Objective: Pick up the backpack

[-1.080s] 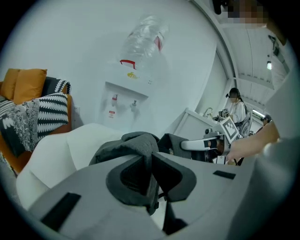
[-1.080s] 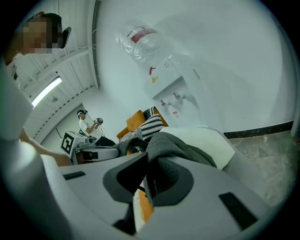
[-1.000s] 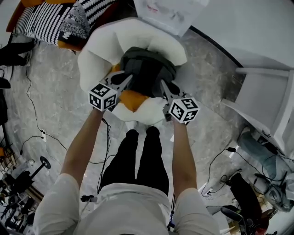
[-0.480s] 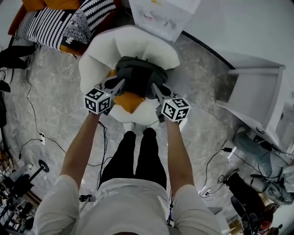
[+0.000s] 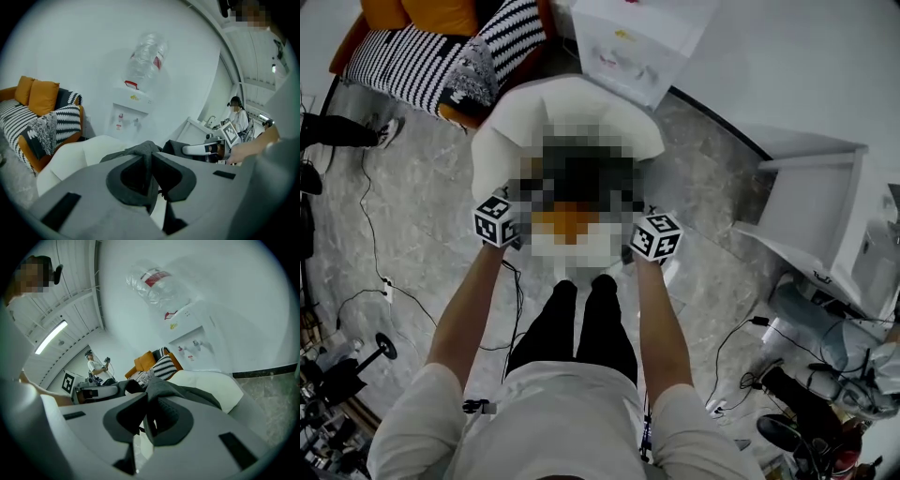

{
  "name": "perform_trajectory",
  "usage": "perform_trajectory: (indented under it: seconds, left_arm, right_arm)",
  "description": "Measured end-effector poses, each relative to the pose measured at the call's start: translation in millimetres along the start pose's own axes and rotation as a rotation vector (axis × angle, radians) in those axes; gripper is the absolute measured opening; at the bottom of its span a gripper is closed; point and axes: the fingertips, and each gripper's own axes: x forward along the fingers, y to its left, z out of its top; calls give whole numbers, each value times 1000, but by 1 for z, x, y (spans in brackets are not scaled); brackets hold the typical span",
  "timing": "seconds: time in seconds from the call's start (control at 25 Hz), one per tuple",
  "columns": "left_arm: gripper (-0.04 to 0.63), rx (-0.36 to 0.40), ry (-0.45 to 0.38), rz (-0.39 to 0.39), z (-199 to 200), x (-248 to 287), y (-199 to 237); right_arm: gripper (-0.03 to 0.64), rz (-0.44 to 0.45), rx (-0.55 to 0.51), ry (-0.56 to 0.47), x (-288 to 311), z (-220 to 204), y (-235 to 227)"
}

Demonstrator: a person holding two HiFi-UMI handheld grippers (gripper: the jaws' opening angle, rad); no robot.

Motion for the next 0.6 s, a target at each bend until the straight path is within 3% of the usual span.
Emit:
perform_trajectory:
  seconds: [0.24, 0.6]
  left_arm:
    - [31, -18, -50, -5, 20, -35, -22]
    - [32, 31, -116, -25, 67, -81, -58]
  right_arm:
    - [37, 12, -28, -18, -21, 22, 38]
    - [37, 34, -90, -64, -59, 66, 89]
